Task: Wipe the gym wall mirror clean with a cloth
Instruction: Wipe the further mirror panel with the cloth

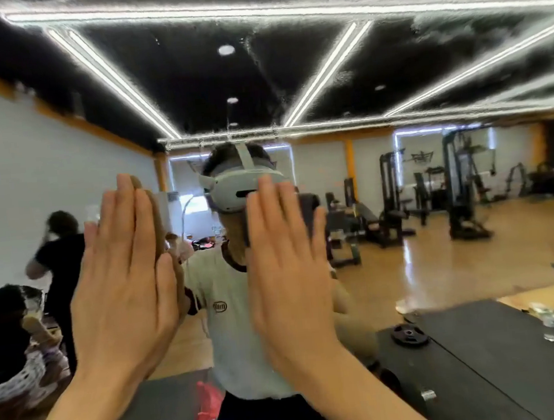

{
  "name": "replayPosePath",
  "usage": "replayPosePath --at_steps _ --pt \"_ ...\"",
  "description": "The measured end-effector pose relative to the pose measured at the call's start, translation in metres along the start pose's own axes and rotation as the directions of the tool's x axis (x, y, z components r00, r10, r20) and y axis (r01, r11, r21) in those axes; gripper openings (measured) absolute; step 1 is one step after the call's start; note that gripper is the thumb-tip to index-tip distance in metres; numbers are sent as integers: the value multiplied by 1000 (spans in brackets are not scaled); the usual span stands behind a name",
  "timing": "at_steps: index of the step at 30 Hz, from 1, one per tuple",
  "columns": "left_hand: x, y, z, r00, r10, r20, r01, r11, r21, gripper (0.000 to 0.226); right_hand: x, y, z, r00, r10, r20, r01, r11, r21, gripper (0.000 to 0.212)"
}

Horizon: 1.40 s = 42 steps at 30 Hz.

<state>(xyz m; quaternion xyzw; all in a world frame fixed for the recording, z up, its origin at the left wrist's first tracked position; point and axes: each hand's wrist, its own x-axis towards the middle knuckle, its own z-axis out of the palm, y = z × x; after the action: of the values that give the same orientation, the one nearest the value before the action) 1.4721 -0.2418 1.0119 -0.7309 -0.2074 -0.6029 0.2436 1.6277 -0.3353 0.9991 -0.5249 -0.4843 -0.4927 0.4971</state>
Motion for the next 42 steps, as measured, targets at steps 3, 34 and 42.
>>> replayPosePath --at_steps 3,34,42 --pt "-6 -2 6 1000 24 12 -24 1000 5 61 -4 -26 5 931 -346 116 347 938 14 60" --pt "0 11 -10 998 56 -20 -53 992 112 62 46 13 -5 960 181 -213 -179 983 28 50" --pt "1 12 -12 999 48 -13 -47 993 108 62 65 12 -9 991 -130 -41 128 991 -39 50"
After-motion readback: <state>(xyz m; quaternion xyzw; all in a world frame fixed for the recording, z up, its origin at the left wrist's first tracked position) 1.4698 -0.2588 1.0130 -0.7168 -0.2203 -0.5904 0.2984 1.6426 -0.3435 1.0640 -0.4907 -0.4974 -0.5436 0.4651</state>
